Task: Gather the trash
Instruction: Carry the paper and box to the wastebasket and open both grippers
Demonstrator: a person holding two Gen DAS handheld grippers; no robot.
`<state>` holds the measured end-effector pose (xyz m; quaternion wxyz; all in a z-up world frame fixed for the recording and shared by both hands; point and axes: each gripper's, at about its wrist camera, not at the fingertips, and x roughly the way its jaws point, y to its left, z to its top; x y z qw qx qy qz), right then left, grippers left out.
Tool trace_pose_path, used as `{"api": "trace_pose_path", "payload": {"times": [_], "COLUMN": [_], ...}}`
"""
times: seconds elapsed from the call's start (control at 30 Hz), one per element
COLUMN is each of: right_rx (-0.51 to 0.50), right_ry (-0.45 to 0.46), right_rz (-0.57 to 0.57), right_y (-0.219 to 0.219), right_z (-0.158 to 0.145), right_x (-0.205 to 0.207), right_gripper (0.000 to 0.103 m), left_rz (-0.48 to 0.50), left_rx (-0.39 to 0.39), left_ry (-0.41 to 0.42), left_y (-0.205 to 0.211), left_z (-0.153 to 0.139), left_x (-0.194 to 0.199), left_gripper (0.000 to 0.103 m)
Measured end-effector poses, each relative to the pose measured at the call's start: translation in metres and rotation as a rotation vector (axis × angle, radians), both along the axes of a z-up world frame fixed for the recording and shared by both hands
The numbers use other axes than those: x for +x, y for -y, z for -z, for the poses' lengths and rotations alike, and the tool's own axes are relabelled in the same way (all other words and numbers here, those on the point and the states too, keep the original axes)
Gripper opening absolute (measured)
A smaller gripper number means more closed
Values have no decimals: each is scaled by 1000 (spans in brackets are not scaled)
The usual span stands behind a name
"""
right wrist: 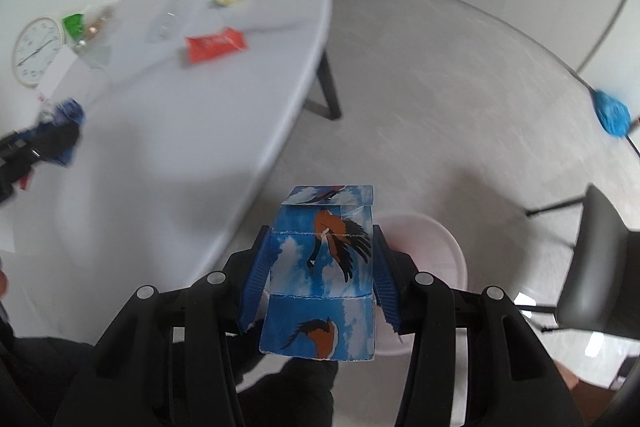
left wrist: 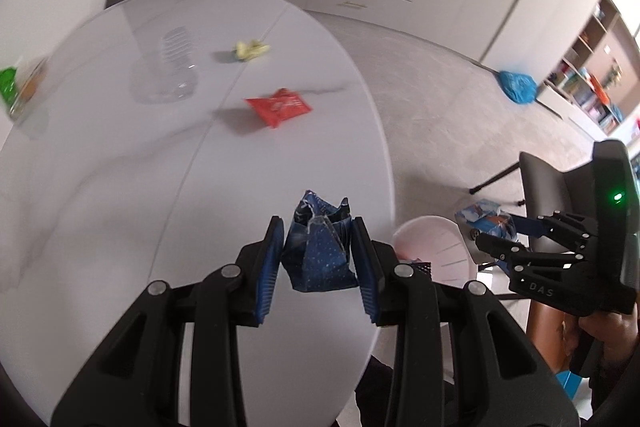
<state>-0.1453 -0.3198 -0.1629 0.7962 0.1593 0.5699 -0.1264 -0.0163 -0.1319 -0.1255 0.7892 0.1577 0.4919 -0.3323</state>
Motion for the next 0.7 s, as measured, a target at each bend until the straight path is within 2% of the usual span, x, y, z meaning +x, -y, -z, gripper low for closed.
{"api": "trace_pose_path", "payload": {"times": [0.13, 0.2, 0.3, 0.53, 0.7], "right_rx": [4, -8, -14, -75, -142], "right_ry": [-50, -63, -69, -59, -81], "right_rz": [47, 72, 110, 175, 224], "right_y": [11, 15, 21, 37, 54], "right_z": [18, 24, 25, 13, 11], "right_x": [-17, -23, -31, -46, -58], "right_gripper": [52, 72, 83, 97, 98], "left_rz": [41, 62, 100, 251, 376], "left_rx": [7, 13, 23, 28, 19], "left_ry": [7, 4, -4, -30, -69], "left_y": [13, 20, 32, 67, 98], "left_z": [-2, 0, 1, 4, 7], "left_x": [-12, -16, -25, -53, -76], "left_gripper": [34, 34, 34, 34, 34]}}
